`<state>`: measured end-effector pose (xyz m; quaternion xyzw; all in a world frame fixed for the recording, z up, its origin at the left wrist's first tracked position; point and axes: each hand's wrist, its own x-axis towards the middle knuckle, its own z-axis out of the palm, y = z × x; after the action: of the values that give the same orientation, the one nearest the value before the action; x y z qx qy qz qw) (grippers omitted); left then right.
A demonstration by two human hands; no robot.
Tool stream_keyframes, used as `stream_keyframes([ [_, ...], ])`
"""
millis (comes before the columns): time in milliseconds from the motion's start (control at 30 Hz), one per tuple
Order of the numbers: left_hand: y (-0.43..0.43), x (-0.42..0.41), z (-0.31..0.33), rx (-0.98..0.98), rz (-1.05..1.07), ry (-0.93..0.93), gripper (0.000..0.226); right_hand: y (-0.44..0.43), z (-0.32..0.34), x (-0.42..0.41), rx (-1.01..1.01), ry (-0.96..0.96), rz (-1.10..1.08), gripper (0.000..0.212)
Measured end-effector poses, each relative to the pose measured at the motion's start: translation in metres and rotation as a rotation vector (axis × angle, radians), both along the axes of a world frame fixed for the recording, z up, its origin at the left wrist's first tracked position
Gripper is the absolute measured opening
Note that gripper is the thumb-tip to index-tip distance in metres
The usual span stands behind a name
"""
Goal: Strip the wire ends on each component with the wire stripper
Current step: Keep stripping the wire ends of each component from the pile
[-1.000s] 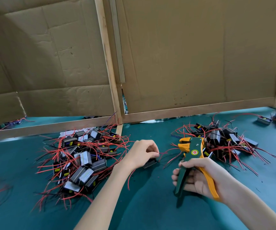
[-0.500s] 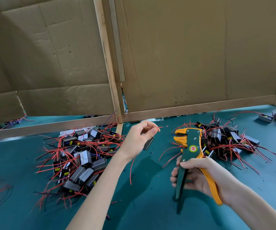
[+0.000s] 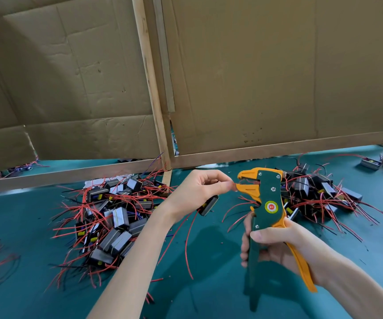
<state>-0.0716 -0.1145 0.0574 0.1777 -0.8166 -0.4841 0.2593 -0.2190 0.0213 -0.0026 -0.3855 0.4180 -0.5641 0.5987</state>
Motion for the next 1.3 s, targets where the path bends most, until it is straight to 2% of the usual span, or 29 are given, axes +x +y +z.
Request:
stream_keyframes([
  [500,0.004,0.009,0.009,0.049,-0.063,-0.061,0.016,0.004,0.004,0.0,-0.039,0.113,0.02,0.021],
  [733,0.003,0.01,0.008,0.076,-0.092,-0.049,0.019,0.006,0.0,0.001,-0.007,0.132,0.009,0.046],
  [1033,-0.002,0.01,0.002,0.049,-0.087,-0.107,0.017,0.006,-0.011,0.018,0.072,0.187,-0.207,0.046],
  [1200,-0.005,0.01,0.0,0.042,-0.039,-0.082,0.025,0.0,-0.007,0.01,-0.04,-0.059,-0.018,0.041],
  [1300,-0.011,0.01,-0.001,0.095,0.001,-0.038,0.033,-0.004,-0.008,0.003,-0.06,-0.098,-0.054,0.043],
])
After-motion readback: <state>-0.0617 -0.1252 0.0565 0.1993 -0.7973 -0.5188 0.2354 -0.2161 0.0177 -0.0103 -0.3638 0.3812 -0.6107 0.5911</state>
